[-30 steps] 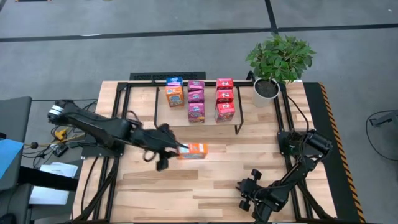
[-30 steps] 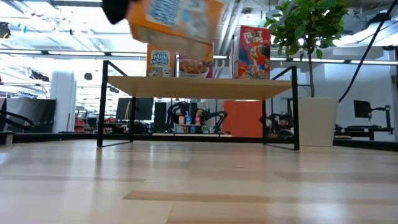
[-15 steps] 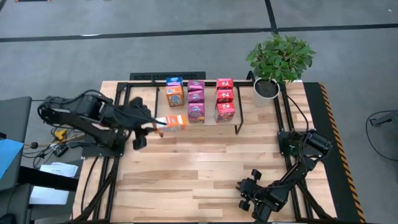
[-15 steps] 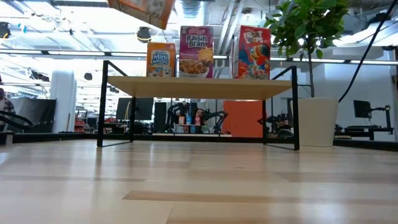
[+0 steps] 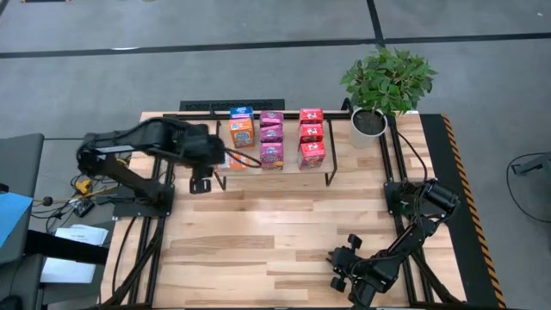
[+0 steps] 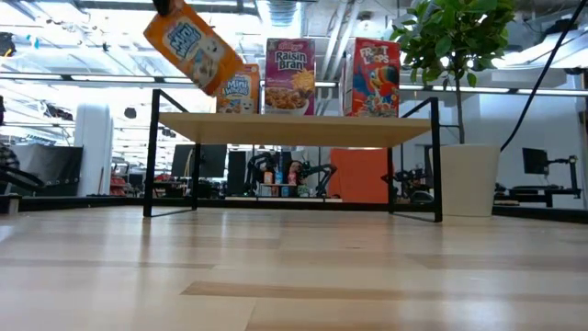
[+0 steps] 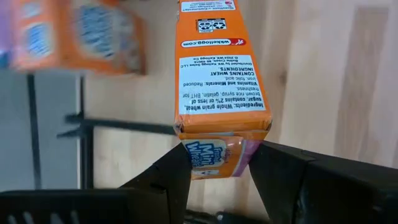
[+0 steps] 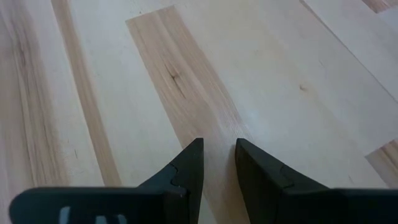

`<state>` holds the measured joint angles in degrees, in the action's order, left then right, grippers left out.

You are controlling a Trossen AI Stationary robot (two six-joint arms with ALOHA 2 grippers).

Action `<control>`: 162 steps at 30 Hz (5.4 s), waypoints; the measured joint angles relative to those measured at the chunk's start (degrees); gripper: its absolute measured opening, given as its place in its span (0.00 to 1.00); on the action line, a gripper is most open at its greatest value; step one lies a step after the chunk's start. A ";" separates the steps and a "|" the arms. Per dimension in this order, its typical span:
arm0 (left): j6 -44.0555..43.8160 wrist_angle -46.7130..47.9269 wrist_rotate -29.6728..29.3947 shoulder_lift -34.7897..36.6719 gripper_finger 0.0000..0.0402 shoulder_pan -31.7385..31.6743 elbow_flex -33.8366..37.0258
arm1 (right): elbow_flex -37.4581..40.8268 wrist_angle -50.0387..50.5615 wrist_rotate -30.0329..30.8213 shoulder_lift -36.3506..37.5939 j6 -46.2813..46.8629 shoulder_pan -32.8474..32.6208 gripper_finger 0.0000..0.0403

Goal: Stack cereal on shelf
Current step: Put the orange cereal box on the shelf aligned with the other orange cereal box

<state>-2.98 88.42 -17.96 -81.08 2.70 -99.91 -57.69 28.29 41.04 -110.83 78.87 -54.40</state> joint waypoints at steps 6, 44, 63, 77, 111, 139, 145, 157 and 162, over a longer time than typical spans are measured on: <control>7.31 1.32 -0.24 -7.79 0.35 -3.75 -1.19 | 0.00 -0.31 -0.16 0.00 -0.74 0.03 0.29; 11.22 1.59 -3.40 -4.72 0.35 -4.21 -1.13 | -3.70 -21.48 11.64 14.86 -69.01 25.42 0.28; 11.71 1.59 -3.41 -4.72 0.35 -3.09 -1.13 | -3.69 -34.83 12.93 14.91 -87.84 38.31 0.03; 11.78 1.59 -3.43 -4.72 0.35 -3.09 -1.13 | -3.69 -37.60 5.32 14.91 -88.21 43.04 0.06; 12.91 1.57 -3.09 -4.74 0.35 -3.09 -1.11 | -16.12 22.07 29.20 17.79 -53.97 28.53 0.03; 12.85 1.59 -3.38 -4.74 0.35 -3.09 -1.11 | -12.57 28.64 27.79 17.79 -45.85 33.42 0.06; 12.85 1.59 -3.34 -4.74 0.35 -3.09 -1.11 | -12.57 35.78 27.79 17.81 -37.95 33.43 0.02; 12.83 1.59 -3.30 -4.74 0.35 -3.10 -1.11 | -13.47 34.89 25.19 17.88 -38.20 29.46 0.02; 12.83 1.59 -3.32 -4.74 0.35 -3.10 -1.11 | -13.11 35.35 29.61 19.08 -36.23 28.02 0.03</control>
<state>9.85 90.02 -21.28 -85.82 -0.40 -101.01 -70.81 63.64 70.65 -91.74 42.64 -26.38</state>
